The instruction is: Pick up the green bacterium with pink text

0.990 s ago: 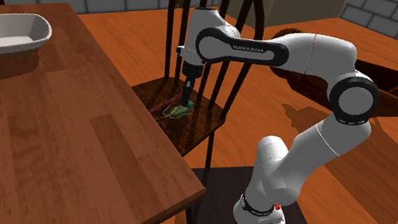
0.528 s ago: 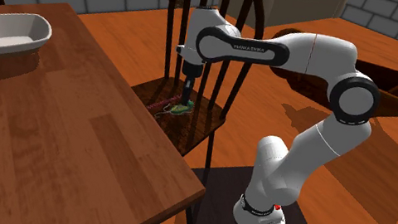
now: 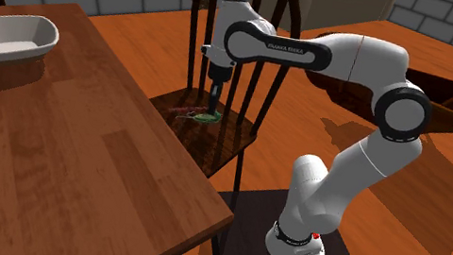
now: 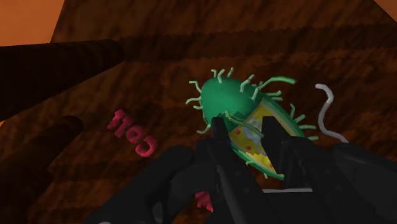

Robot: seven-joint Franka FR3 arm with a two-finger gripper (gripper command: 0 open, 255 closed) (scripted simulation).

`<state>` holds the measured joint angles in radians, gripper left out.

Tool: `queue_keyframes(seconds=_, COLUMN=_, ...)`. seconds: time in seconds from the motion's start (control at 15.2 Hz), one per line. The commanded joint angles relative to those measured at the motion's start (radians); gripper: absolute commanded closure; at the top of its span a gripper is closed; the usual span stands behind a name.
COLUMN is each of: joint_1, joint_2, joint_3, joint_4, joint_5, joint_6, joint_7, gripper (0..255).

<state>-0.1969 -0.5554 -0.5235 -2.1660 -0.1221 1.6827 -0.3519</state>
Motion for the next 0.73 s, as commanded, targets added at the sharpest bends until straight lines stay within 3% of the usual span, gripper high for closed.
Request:
queue_keyframes(seconds=0.0, joint_1=0.003, joint_2=0.005, joint_3=0.003, joint_4=0.03, joint_5=0.004, joint_6=-0.027, joint_7=0.001, gripper=255)
queue_keyframes(seconds=0.66, joint_1=0.013, joint_2=0.029, joint_3=0.013, joint_4=0.158, joint_5=0.019, joint_6=-0.131, joint_7=0.003, gripper=255)
